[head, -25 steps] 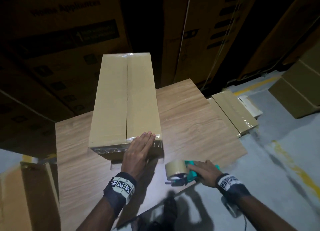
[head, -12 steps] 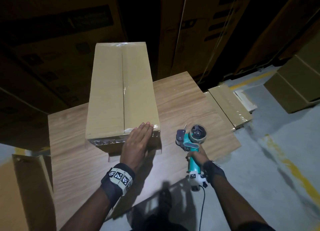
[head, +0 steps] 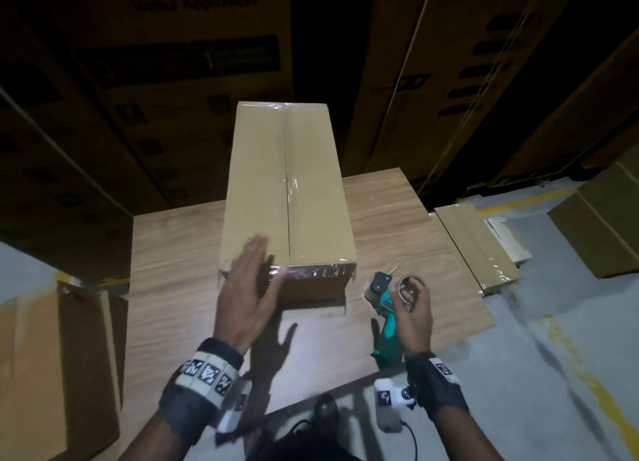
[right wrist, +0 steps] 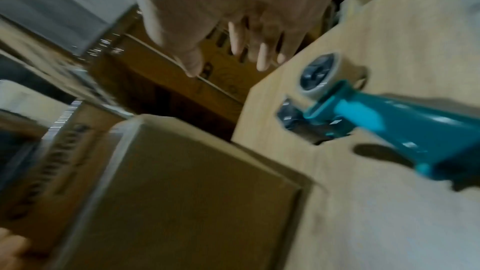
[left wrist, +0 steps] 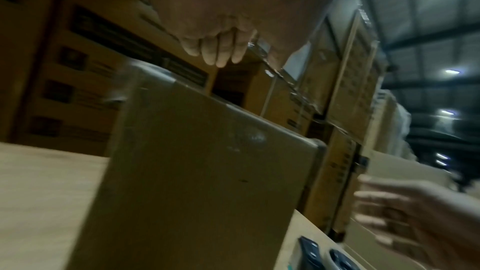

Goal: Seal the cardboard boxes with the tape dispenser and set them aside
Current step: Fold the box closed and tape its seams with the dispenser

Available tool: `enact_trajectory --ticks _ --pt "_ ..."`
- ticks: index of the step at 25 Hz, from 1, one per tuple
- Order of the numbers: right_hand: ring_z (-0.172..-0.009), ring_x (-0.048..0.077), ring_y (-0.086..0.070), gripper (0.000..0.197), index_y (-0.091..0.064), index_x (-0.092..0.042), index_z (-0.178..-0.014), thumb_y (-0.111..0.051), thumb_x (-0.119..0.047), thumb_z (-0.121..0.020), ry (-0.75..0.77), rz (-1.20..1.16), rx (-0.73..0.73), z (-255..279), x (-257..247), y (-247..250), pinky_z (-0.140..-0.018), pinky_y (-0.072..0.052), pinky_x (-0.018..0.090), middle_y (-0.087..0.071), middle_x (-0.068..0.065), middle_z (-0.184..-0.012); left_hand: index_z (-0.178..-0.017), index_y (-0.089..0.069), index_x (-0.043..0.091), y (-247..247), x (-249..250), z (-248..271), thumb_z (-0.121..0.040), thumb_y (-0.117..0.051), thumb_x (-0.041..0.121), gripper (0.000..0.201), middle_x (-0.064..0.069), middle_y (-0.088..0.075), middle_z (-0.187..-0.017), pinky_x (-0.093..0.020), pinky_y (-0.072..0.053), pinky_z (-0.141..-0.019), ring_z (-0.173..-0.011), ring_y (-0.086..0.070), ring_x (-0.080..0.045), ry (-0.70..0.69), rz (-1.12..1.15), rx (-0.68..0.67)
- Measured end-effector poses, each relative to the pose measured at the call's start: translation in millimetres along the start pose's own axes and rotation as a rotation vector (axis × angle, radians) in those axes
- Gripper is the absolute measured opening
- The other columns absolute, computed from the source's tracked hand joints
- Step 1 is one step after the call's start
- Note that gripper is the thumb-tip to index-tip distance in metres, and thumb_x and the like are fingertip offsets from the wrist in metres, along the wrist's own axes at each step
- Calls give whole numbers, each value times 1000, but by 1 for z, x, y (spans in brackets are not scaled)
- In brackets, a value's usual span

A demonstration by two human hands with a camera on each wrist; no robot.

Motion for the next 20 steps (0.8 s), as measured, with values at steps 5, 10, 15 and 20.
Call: enact_trajectory --ticks 5,10,15,20 --pt "-151 9 -25 78 -26 -36 -160 -33 -77 -94 -39 -334 -530 42 -77 -87 -121 -20 37 -23 -15 -166 -163 -15 31 32 -81 22 -98 -35 71 79 -2 -22 -169 -48 -16 -123 -154 -24 -26 402 234 8" --pt "-153 9 -19 104 -21 -33 -161 -28 -95 -77 -101 -282 -510 44 -58 -108 -126 -10 36 -20 -8 -168 -162 -24 30 13 -89 30 -99 -38 71 76 5 -28 -166 -33 -16 -119 -152 -27 -17 435 490 -56" --pt "-155 9 -14 138 -18 -27 -164 -44 -107 -54 -168 -263 -509 44 -47 -115 -126 -6 36 -18 -10 -168 -162 -24 28 7 -92 35 -98 -38 71 79 -1 -30 -165 -38 -16 -121 -152 -28 -21 452 492 -66" --pt "-150 14 -31 139 -31 -18 -159 -51 -104 -51 -184 -197 -541 55 -23 -104 -125 -22 35 -37 -9 -156 -155 -43 22 24 -113 57 -72 -41 97 112 2 -44 -159 -37 -22 -121 -147 -38 -14 401 521 -56"
Point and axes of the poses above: each hand's wrist, its own z-axis away from the middle knuckle, its own y-axis out of the back of the hand, x = y × z, the point moved 10 cm from there along -z, towards the middle knuckle
